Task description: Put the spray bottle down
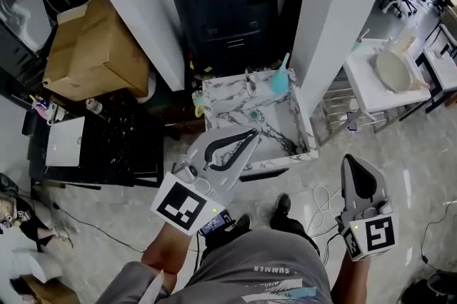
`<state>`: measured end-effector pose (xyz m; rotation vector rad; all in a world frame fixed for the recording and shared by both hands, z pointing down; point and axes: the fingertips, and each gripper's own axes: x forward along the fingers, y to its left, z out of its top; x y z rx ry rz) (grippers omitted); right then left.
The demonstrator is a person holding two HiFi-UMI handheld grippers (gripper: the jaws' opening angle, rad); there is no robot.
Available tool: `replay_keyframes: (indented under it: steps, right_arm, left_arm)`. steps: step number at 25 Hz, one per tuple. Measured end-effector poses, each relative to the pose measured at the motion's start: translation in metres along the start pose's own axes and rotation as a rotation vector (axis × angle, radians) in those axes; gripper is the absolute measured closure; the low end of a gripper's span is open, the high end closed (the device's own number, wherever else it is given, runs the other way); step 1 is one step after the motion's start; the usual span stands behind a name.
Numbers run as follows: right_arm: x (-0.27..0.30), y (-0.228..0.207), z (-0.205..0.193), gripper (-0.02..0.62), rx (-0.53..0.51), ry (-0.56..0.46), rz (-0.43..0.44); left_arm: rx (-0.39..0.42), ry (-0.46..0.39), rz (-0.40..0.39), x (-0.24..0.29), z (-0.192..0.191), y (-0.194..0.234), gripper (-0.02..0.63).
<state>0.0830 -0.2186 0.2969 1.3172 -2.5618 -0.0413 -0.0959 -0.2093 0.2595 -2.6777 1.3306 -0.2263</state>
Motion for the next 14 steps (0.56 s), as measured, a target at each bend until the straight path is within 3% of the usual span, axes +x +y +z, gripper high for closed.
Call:
replay_keyframes:
  steps: [14]
  right_arm:
    - [0.004, 0.055, 0.011, 0.597, -0.032, 0.015, 0.019]
  left_arm:
    - [0.009, -0.043, 0.038, -0.055, -0.015, 0.025, 0.605]
